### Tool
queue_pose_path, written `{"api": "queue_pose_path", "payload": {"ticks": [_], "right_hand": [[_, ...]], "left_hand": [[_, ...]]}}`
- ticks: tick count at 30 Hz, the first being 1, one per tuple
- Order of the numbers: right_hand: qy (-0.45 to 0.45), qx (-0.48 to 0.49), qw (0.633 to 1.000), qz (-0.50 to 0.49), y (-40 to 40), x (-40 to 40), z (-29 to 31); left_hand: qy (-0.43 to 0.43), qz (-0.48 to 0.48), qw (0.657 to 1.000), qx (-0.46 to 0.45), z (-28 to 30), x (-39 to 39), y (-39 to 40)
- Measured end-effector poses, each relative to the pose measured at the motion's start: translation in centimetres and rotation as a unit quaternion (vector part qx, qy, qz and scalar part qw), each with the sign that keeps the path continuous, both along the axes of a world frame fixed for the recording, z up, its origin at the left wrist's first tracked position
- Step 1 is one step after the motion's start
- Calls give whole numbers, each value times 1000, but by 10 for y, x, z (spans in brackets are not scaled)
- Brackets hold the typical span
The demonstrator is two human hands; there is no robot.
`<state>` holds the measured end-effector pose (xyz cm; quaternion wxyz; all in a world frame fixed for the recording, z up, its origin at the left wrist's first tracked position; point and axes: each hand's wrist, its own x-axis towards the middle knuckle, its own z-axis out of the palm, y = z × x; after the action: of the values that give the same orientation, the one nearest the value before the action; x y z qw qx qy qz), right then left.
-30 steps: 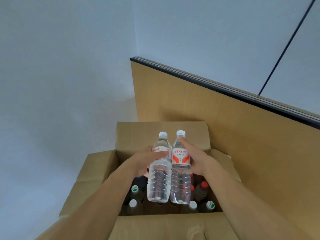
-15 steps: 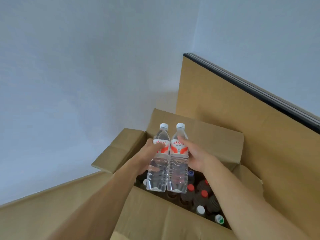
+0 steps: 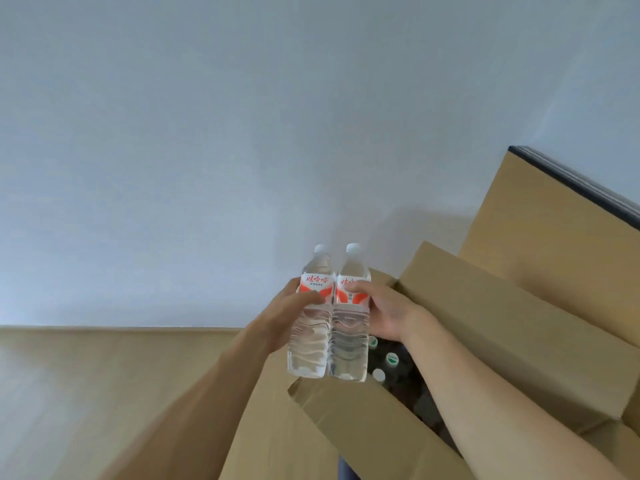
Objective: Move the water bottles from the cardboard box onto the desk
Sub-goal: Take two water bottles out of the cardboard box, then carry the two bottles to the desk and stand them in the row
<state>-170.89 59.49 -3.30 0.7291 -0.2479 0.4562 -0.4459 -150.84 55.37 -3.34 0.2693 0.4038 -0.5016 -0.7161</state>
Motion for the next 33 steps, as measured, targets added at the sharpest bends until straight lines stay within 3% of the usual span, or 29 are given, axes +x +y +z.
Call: {"api": "queue_pose_path", "payload": {"ticks": [11,26,33], "right_hand": [[34,-14,996,77,-57,207,0],[47,-74,961,261,-85,483,-17],[-7,-163,870,465,-94,604,-22]], "left_hand": [[22,171,985,-5,4,209,-7],[109,397,911,9,-11,465,36],[89,503,859,-14,-13,568,69]]}}
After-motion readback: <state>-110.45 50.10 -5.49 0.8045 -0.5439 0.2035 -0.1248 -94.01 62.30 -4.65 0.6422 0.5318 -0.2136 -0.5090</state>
